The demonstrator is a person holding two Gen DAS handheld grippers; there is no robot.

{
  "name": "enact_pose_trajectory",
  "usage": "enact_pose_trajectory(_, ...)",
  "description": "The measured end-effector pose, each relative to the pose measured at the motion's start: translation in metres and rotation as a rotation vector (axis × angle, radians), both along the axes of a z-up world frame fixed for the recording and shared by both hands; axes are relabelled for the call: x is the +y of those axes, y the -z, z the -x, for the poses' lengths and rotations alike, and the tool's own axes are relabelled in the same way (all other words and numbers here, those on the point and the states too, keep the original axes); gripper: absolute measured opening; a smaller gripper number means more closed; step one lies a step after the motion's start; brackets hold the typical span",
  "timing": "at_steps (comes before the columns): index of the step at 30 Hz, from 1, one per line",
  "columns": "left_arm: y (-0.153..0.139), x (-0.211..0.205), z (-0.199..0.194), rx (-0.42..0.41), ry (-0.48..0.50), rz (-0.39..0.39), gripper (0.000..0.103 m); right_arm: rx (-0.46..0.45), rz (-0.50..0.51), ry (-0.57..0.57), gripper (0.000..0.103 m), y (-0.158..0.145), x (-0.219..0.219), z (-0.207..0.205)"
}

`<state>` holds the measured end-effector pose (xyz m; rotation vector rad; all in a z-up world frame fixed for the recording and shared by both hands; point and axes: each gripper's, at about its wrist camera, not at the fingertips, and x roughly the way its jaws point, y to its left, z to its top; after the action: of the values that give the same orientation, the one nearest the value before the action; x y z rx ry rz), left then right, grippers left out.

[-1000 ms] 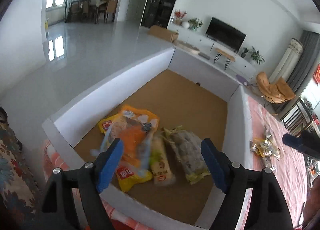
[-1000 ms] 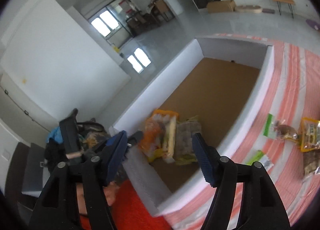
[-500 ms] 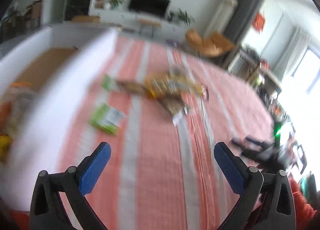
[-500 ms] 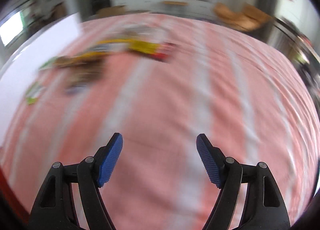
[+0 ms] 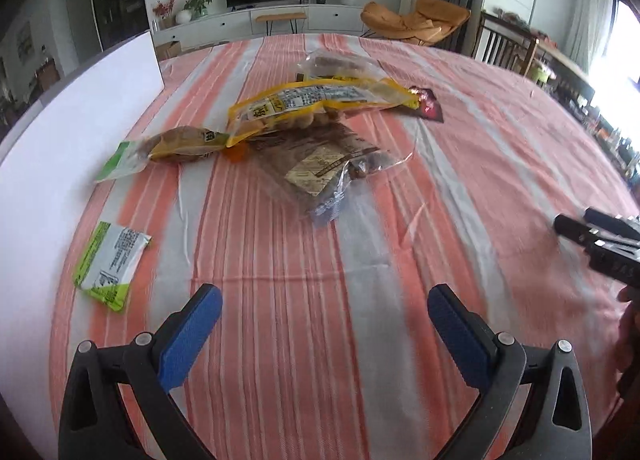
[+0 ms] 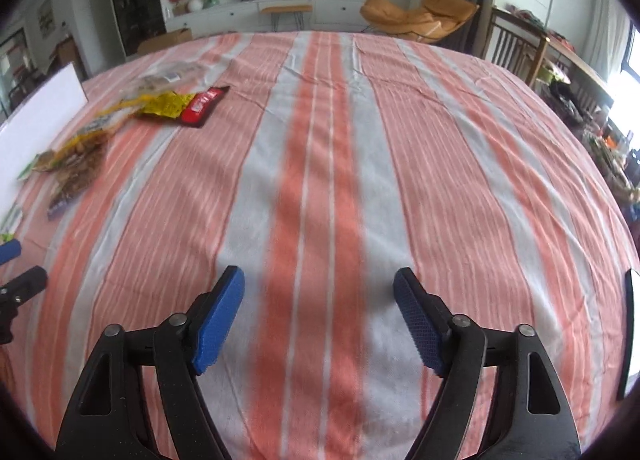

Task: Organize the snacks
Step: 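Return both grippers to the table above the remaining snacks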

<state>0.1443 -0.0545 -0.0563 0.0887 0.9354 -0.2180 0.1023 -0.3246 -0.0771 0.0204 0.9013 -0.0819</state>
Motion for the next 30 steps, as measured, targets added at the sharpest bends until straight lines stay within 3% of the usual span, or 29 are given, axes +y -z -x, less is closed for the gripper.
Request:
enact_pose_trajectory(5, 0.0049, 0.0029, -0.0080, 0.008, -0.009, 0.018, 0.102, -0.005, -0.009, 0.012, 0.090, 0.0035, 0.0039, -0.0015)
enact_pose_trajectory(12, 0.0070, -0.0029, -0.0071, 0.004, -0.005, -0.015, 0.103, 0.002, -0.016, 0.004, 0.096, 0.0053, 0.0064, -0.0029)
enact_pose_trajectory(30, 0.0068, -0.0021, -0.0069, 0.002, -0.006, -0.017, 0.103, 0.003, -0.016, 0.005, 0.097, 0.0052, 0.0078, -0.0029)
